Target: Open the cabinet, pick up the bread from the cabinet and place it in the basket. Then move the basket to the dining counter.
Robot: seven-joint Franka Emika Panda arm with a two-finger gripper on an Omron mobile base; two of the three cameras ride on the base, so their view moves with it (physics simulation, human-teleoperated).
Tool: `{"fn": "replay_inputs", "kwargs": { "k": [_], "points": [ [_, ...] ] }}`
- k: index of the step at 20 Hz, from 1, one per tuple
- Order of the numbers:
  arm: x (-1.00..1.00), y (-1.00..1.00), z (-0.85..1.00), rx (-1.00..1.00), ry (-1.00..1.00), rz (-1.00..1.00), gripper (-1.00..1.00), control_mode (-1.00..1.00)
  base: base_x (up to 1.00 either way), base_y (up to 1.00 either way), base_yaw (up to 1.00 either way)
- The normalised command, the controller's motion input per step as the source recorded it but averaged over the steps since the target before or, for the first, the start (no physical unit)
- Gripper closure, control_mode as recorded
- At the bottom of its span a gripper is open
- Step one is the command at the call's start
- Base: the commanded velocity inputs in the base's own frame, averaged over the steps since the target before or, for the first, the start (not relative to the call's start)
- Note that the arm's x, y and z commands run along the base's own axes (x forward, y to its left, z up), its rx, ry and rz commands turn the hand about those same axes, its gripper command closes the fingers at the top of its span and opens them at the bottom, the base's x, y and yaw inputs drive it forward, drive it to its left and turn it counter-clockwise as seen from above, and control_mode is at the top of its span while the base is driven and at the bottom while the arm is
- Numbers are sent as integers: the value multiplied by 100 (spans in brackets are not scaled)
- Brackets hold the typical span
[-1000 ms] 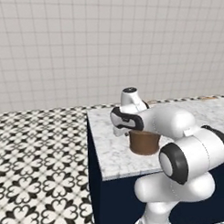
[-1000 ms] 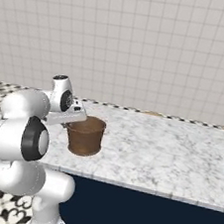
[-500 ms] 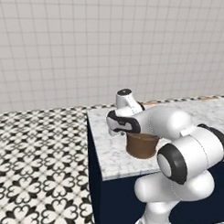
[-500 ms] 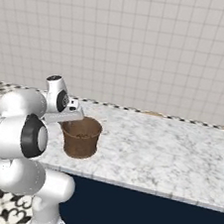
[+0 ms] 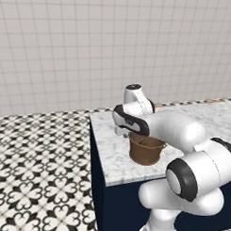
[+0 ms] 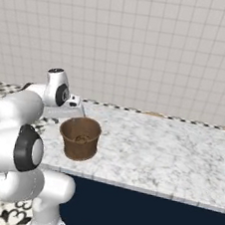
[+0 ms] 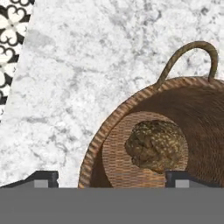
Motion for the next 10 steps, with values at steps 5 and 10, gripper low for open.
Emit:
{"fn": "replay_inputs", "kwargs": {
  "k": [5, 10],
  "points": [
    [-78, -30, 97, 23, 0, 0, -100, -100, 0, 0, 0],
    [-100, -22, 100, 7, -9, 0, -100, -100, 0, 0, 0]
  ]
}}
